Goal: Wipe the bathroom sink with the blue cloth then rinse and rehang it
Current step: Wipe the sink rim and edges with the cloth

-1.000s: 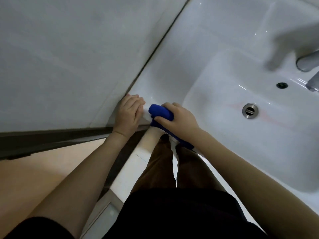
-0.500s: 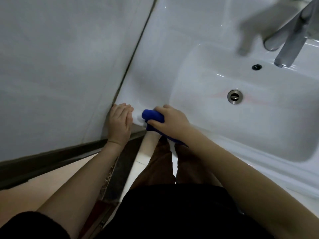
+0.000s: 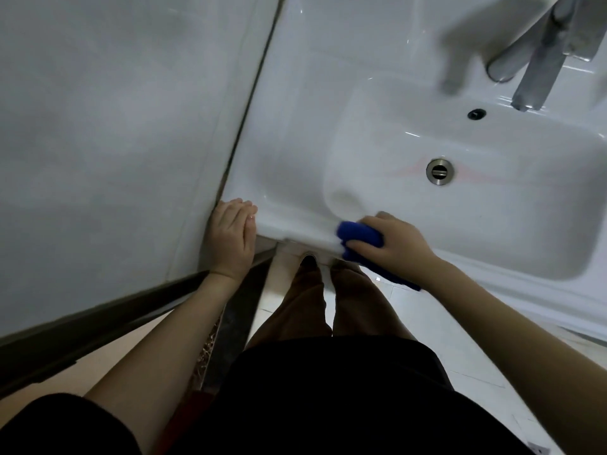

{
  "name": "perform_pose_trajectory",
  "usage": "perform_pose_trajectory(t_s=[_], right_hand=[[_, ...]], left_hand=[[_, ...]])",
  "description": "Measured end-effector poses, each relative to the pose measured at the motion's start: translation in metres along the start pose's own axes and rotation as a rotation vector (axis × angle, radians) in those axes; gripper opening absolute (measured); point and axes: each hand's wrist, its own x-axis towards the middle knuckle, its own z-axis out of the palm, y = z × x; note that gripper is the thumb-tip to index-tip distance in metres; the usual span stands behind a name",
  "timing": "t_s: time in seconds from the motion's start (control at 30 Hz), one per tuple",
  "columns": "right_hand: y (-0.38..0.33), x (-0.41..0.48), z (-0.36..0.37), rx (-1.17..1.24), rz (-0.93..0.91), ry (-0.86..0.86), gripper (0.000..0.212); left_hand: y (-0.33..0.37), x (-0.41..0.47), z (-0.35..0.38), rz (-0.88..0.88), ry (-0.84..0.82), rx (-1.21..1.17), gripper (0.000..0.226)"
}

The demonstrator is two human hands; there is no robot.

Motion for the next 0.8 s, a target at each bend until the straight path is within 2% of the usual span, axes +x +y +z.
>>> perform_pose_trajectory(t_s=[0.13,0.2,0.3,0.4,0.5,0.6,0.8], right_hand=[[-0.084,0.07,0.041,0.019,-0.124,0.003,0.033],[-0.095,0.073,0.042,0.033,-0.131,0.006,0.033],[-0.046,0.031,0.017,0.014,-0.057,-0.004,0.033],[0.031,-0.042,-0.023,0.017,0.134,0.012,0.022],[0.066,-0.082,-0.043,0.005,0.266,0.06,0.016],[0.044,-0.054,-0.024,-0.033,0.191,0.082,0.026],[-0.081,0.053,0.041,-0.084,-0.096,0.099,0.033]], left_hand=[[0.002,-0.001,-0.003,-0.022,-0.034,0.0,0.039],[0.001,-0.001,-0.005,-0.022,-0.073,-0.011,0.041],[-0.002,-0.001,-0.006,0.007,-0.06,-0.037,0.04],[-0.005,-0.001,-0.002,0.037,-0.024,-0.044,0.037],[-0.006,-0.002,0.0,0.023,-0.007,-0.044,0.037],[-0.004,-0.003,0.0,0.01,0.001,-0.043,0.037],[-0.006,-0.001,-0.003,0.011,-0.038,-0.041,0.038]])
